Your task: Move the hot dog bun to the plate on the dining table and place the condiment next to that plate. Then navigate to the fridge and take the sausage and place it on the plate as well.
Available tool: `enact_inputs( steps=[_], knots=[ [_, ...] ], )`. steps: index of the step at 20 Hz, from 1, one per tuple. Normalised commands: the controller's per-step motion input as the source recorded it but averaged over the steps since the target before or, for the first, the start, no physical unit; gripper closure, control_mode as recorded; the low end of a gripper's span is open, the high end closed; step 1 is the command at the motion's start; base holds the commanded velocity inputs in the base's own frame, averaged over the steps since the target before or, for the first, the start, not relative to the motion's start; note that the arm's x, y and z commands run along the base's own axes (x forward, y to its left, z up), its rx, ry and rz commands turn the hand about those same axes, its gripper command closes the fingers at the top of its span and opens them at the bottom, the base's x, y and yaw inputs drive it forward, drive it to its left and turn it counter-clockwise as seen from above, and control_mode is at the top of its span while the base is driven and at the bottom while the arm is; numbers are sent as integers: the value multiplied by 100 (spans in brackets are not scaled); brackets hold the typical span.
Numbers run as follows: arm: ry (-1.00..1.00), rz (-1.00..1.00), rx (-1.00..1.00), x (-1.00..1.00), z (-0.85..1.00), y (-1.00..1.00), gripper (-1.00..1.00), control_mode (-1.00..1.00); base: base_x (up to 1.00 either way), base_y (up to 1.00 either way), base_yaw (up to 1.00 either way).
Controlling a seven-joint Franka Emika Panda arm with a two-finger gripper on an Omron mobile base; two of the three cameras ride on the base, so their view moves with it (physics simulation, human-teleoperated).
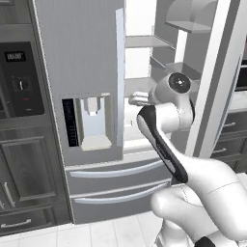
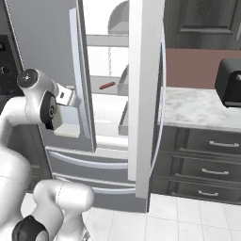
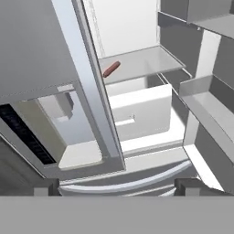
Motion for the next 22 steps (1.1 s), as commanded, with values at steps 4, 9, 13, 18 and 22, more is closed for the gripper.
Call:
enact_inputs(
  steps=[4,9,13,18,22],
  knots=[
    [6,15,1,65,-13,35,-100,-100,0,0,0],
    [1,7,-1,57,-14,31,-100,-100,0,0,0],
    [0,0,-13,44,-9,9,-100,-100,0,0,0],
    [0,-4,-19,23,-8,2,-100,-100,0,0,0],
    [0,-2,-11,40,-12,0,-100,-100,0,0,0]
  ],
)
